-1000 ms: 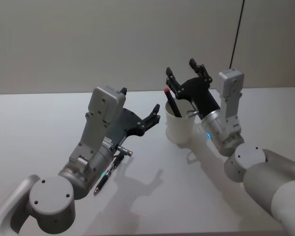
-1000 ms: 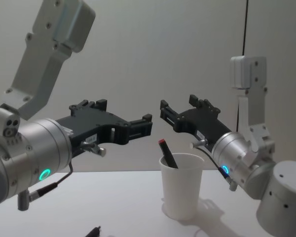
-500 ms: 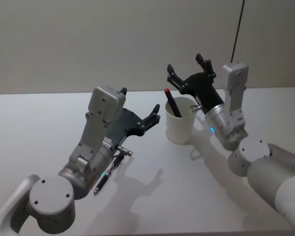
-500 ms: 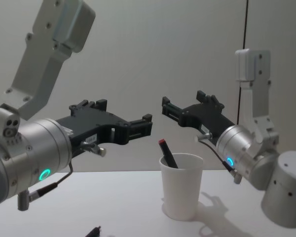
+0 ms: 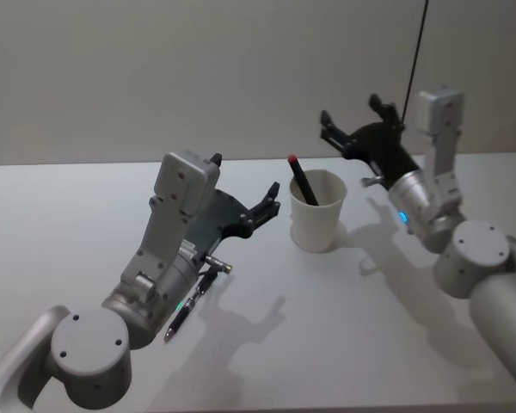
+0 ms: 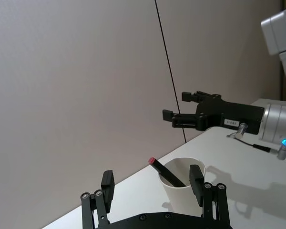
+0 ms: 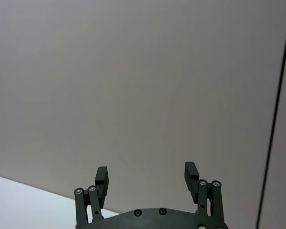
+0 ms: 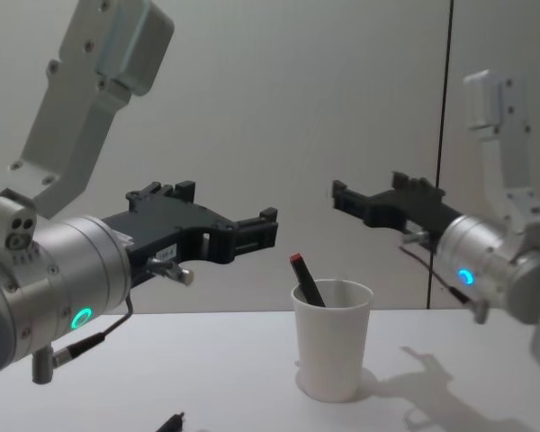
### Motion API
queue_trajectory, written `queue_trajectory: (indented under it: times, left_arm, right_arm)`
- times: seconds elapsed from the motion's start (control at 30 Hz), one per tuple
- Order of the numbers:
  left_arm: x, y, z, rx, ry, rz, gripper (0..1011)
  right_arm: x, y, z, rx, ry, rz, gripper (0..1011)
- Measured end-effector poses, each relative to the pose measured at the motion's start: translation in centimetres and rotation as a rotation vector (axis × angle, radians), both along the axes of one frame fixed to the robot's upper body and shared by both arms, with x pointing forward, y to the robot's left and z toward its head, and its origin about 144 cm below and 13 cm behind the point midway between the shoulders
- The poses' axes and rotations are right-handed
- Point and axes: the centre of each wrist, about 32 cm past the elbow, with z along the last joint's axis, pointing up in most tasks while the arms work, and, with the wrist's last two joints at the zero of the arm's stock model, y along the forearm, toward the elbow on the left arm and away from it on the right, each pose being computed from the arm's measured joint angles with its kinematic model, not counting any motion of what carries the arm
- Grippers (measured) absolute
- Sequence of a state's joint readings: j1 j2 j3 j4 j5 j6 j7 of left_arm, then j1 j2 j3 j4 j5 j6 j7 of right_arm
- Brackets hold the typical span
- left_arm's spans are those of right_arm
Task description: Place the pen into the pen holder.
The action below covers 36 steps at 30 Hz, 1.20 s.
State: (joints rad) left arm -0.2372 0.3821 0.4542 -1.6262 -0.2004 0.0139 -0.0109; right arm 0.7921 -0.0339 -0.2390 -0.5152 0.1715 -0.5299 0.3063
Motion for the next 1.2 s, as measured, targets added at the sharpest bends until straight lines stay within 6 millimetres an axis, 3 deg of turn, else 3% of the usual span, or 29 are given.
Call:
queue_trajectory:
  times: [0.5,1.2]
  left_arm:
    - [0.0,0.0,0.0,0.000,0.000,0.000,1003]
    - [0.0,0.0,0.0,0.000,0.000,0.000,1003]
  right_arm:
    - [-3.1,-4.0,2.2,-0.066,0.090,-0.052,1001]
    - [-7.4,-7.3,3.2,-0.143,0.220,-0.085,1001]
